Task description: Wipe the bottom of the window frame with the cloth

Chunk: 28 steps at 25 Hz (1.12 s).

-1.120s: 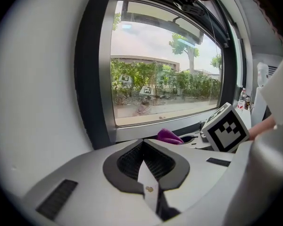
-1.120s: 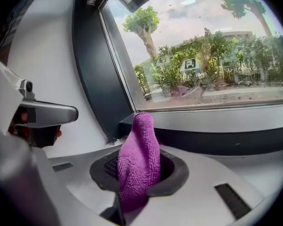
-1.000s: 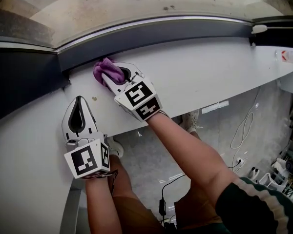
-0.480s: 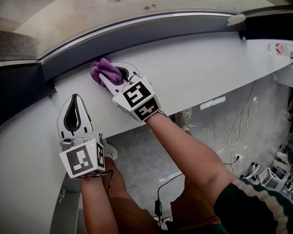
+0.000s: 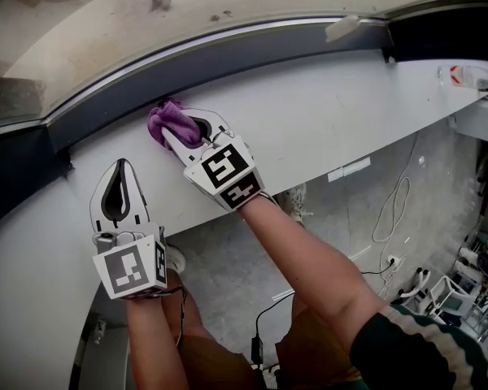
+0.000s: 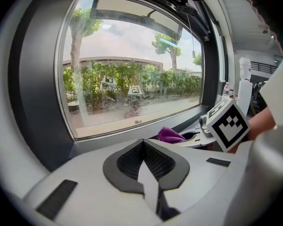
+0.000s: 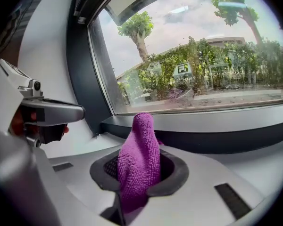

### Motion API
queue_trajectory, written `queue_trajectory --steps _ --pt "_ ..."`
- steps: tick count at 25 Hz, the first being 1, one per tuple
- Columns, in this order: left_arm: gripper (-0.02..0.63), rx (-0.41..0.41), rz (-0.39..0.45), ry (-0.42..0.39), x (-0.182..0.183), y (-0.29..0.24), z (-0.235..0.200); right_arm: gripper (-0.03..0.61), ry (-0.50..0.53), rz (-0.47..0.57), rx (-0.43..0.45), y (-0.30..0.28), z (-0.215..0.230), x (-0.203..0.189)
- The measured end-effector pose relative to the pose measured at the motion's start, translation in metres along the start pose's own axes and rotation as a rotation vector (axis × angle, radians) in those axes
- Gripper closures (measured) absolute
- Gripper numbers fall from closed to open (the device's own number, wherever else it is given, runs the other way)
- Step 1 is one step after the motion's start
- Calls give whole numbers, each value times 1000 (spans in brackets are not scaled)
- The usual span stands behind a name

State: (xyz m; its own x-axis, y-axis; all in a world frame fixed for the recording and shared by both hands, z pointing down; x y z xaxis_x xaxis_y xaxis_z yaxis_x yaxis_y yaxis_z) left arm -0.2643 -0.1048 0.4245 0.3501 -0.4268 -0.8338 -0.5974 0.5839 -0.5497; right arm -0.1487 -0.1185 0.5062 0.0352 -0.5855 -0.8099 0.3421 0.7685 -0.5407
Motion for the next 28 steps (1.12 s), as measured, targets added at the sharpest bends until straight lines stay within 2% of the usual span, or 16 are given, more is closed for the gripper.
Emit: queue_trajectory --steps 10,16,24,28 --pt "606 -62 -3 -54 16 -37 58 482 -8 6 -17 34 54 -8" --pt "606 -109 -12 -32 18 -59 99 482 -10 -10 -51 61 92 -20" --pt "606 -179 -21 -78 37 -92 143 482 -26 1 -98 84 139 -27" --pt "606 -195 -22 -62 39 -104 161 482 -46 13 -124 97 164 -29"
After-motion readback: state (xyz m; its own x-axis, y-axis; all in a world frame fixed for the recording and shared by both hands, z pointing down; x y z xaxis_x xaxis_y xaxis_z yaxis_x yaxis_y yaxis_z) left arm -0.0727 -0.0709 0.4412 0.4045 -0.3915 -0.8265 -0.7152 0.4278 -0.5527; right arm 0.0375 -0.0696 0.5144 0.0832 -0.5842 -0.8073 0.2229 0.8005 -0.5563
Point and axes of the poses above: the fingertips, and each gripper's own axes: y backward along the fingers, z to its right, x out of its top, the point moved 4 cm from there along y, backward along the fingers, and after that the axes turned 8 degrees about -x, right-handed, at the moved point
